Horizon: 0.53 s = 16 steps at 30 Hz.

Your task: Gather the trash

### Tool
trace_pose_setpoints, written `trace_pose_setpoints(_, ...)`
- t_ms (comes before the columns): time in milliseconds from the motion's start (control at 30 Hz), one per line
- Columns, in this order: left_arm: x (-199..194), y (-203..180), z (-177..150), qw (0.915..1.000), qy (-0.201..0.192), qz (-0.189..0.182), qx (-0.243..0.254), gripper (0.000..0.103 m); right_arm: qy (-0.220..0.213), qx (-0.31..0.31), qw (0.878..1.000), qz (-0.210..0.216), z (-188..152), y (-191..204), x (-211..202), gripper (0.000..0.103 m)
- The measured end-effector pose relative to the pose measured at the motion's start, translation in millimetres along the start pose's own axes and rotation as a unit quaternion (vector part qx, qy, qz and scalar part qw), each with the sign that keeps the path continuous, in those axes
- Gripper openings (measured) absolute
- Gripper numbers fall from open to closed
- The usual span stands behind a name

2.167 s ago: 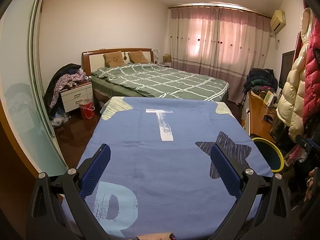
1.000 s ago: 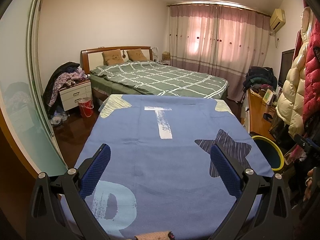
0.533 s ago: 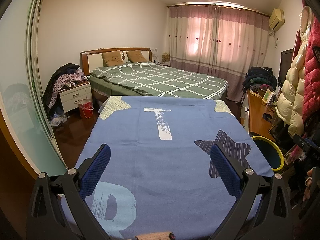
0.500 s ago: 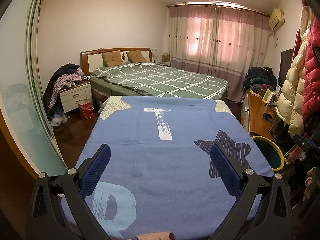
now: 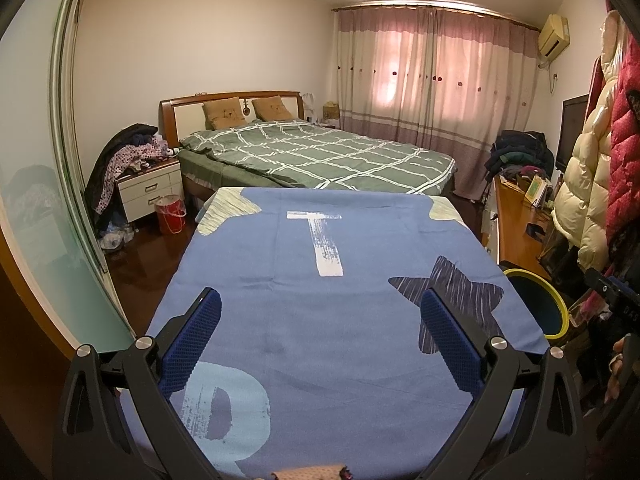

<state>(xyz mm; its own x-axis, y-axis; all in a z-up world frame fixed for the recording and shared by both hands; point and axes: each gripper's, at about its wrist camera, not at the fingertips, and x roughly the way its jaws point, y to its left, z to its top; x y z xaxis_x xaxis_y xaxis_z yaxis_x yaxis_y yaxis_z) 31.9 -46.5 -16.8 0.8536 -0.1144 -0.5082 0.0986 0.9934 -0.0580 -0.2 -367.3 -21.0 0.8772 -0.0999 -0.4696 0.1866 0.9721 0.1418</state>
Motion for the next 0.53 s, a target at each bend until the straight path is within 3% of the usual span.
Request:
trace_pose_setpoints(267,22.5,3.0,6.8,0.9996,0.017,-0.022,-0.001,0.098,0.002,-0.002,1.0,0.009,9.3,1.9,14.6,0.096)
trace_pose_setpoints(400,71.9,14.1,14.9,0.999,0.042,0.011,-0.008,0.098,0.022,-0.01,0.999,0.025,22.6,13.4,56.8,0.096)
trace_pose_setpoints(533,153.1,31.8,21.2,0.9944,0.08,0.069,0.002,0.098,0.086,-0.022,0.994,0.059,26.0,36.7,135.9,0.096)
